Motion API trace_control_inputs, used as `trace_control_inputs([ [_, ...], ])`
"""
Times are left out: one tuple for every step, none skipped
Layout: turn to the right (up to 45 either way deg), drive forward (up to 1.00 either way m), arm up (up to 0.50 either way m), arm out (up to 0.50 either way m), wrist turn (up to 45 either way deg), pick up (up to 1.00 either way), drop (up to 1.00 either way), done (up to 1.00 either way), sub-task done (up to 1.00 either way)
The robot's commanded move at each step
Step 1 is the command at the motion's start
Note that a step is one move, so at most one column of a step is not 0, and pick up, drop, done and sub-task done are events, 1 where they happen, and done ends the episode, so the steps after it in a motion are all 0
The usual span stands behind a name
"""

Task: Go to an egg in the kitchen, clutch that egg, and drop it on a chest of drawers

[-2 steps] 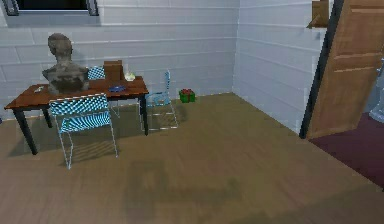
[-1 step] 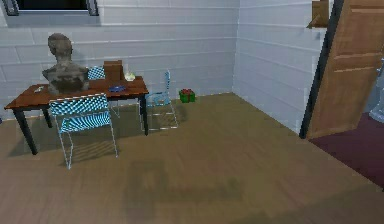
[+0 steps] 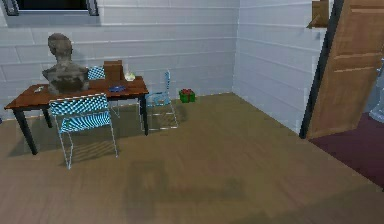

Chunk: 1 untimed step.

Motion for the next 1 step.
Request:
trace_control_inputs([
  [0.0, 0.00, 0.00, 0.00, 45.0, 0.00, 0.00, 0.00, 0.00],
])
